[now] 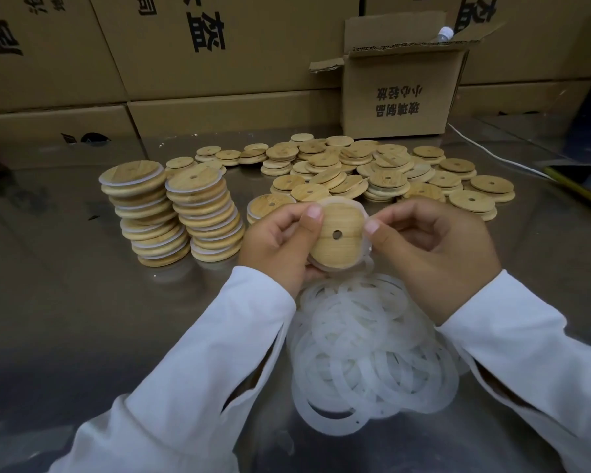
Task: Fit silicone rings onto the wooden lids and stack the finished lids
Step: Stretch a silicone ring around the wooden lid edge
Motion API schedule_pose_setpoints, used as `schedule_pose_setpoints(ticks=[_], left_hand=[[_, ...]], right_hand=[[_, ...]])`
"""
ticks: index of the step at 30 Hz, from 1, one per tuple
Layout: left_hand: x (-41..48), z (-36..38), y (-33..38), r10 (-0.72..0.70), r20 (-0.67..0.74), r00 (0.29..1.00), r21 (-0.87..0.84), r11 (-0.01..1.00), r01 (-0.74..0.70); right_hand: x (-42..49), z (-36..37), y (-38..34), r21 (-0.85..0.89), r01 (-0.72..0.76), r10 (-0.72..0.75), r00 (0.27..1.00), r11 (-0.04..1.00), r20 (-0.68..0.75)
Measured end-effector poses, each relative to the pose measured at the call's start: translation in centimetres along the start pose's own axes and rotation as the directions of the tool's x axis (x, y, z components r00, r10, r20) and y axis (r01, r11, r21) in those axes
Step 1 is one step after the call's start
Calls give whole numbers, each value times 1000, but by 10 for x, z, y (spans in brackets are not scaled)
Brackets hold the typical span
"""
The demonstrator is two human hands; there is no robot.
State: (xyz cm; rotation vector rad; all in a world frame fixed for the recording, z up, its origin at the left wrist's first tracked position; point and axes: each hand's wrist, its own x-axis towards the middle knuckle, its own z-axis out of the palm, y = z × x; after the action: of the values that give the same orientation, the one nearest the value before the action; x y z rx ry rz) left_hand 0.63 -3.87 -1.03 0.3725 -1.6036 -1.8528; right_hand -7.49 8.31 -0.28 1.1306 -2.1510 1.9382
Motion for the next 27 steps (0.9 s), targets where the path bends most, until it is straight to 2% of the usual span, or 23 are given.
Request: schedule_pose_setpoints(ticks=[3,6,9,15,22,27], left_hand=[[0,1,0,-29,15,999,16,999,28],[0,0,-4,-24,-11,1000,135,990,25],[0,-1,-7,-10,-16,1000,198,980,13],[-2,-3,-6,66,58,996,317,945,-81],[0,-5,-1,90,101,991,339,933,-119],[0,-7,-2,61,81,995,264,961,-80]], right_hand=[[1,-1,1,-91,17,-20,999,996,-34],[1,0,2,-173,15,-19,1000,985,-24],[2,0,3,-195,-4,2,1000,981,-9],[1,1,0,-200,-13,24,998,980,56],[7,-3,-1,-209,-68,92,990,976,109],[8,-5,-4,-203,-98,130,980,974,152]])
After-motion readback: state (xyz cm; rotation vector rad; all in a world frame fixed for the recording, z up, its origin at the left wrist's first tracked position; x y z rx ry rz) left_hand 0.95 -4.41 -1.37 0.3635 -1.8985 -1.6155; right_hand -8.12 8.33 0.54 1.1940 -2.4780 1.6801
